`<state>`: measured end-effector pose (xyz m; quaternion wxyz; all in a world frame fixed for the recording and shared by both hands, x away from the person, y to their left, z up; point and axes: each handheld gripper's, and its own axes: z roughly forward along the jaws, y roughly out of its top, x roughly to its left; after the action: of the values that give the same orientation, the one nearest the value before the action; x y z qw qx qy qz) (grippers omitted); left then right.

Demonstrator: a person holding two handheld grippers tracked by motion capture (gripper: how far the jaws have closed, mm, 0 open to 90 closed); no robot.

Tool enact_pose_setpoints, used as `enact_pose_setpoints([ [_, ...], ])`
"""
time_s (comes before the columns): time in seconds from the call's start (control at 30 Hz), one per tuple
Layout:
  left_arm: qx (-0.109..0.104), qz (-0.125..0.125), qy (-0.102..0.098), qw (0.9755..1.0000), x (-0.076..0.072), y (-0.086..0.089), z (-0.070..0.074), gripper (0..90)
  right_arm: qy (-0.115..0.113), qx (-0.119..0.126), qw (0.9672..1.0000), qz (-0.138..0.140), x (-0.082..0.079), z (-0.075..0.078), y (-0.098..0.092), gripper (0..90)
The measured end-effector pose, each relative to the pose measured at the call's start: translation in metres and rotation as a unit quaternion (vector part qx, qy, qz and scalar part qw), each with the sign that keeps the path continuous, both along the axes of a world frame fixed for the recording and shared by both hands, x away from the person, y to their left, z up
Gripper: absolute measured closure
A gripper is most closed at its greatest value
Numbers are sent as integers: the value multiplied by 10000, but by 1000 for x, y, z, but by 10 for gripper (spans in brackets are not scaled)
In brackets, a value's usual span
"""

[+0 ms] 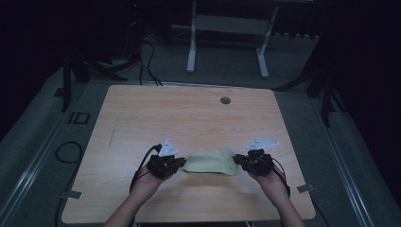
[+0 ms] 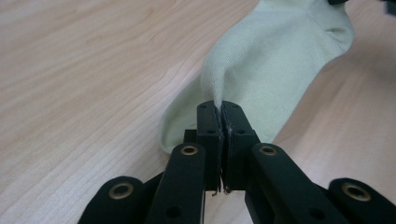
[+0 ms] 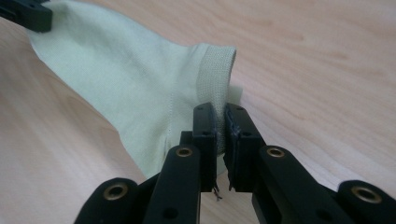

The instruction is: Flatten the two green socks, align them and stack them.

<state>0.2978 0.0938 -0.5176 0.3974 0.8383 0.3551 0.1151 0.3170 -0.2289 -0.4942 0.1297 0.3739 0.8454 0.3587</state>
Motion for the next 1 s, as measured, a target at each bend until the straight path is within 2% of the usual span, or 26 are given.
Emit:
enact_pose_setpoints([
  [0.1, 127, 18, 118, 9998, 6, -3, -11, 872, 110, -153, 9998, -38, 9, -13, 3, 836],
  [0.2, 135, 49, 183, 9997, 9, -3, -18, 872, 250, -245, 9994, -80, 15, -25, 5, 835],
  [0.33, 158, 78, 300, 9994, 15, -2, -27, 871, 402, -258, 9988, -128, 23, -38, 4, 833],
  [0.43, 255, 87, 321, 9991, 17, -4, -32, 870, 488, -243, 9984, -166, 27, -44, 5, 832],
  [0.6, 268, 113, 407, 9987, 20, -4, -40, 869, 518, -340, 9979, -180, 31, -53, 6, 824],
  [0.7, 262, 128, 428, 9987, 21, -4, -42, 868, 472, -317, 9982, -197, 31, -54, 6, 824],
  [0.8, 299, 141, 402, 9986, 20, -4, -45, 868, 416, -346, 9984, -192, 30, -55, 6, 818],
  [0.9, 200, 194, 390, 9989, 20, -3, -45, 867, 394, -344, 9984, -203, 29, -55, 7, 818],
  [1.0, 200, 210, 359, 9989, 20, -3, -44, 867, 382, -324, 9985, -213, 28, -56, 7, 818],
])
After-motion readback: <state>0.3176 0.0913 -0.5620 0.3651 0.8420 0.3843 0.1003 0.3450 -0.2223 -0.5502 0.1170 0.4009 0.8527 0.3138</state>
